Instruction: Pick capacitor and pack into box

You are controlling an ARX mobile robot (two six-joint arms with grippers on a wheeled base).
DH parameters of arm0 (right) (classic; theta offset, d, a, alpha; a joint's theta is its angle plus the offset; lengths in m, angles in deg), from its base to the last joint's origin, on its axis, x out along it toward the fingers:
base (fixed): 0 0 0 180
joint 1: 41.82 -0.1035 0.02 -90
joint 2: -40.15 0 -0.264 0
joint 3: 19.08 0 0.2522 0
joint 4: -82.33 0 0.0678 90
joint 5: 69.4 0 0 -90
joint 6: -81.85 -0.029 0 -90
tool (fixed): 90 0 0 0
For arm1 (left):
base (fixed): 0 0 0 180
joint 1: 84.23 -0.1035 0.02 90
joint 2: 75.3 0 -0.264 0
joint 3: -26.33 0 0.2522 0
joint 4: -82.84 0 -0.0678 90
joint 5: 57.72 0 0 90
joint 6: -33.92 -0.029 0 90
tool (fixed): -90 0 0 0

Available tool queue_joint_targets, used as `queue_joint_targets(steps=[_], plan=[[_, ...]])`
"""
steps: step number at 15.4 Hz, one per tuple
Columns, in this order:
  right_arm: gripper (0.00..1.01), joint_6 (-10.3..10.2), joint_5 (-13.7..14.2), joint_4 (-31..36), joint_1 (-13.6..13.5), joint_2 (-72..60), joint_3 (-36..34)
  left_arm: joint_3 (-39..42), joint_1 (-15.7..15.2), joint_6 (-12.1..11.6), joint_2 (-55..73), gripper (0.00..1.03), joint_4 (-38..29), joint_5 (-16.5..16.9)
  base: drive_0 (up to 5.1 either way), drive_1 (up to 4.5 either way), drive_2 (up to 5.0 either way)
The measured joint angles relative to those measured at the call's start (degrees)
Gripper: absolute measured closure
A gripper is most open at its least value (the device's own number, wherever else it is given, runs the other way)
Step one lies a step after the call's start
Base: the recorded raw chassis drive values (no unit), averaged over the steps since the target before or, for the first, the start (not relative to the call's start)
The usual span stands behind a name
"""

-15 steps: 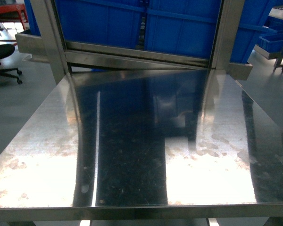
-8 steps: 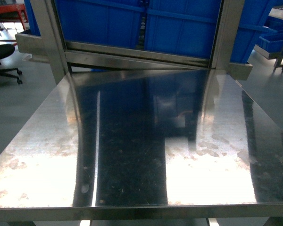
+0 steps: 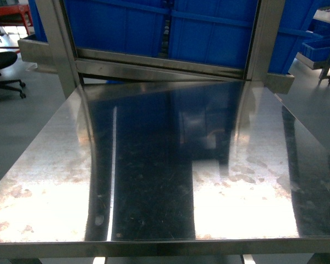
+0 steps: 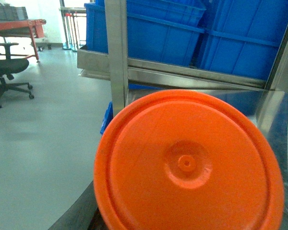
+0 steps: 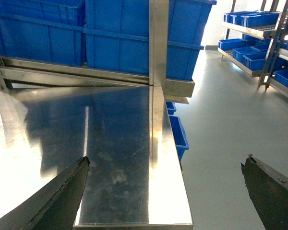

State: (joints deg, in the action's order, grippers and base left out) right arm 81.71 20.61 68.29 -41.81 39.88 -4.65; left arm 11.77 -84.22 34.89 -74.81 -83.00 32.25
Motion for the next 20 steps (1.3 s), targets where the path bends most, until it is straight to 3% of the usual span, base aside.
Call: queue_joint_targets(steps=[20], plan=[[0.03,0.02,0.02,0.02,0.00,0.00,0.00,0.00,0.00,-0.17,0.00,0.59,-0.04,-0.02,0.0,0.00,0.0]])
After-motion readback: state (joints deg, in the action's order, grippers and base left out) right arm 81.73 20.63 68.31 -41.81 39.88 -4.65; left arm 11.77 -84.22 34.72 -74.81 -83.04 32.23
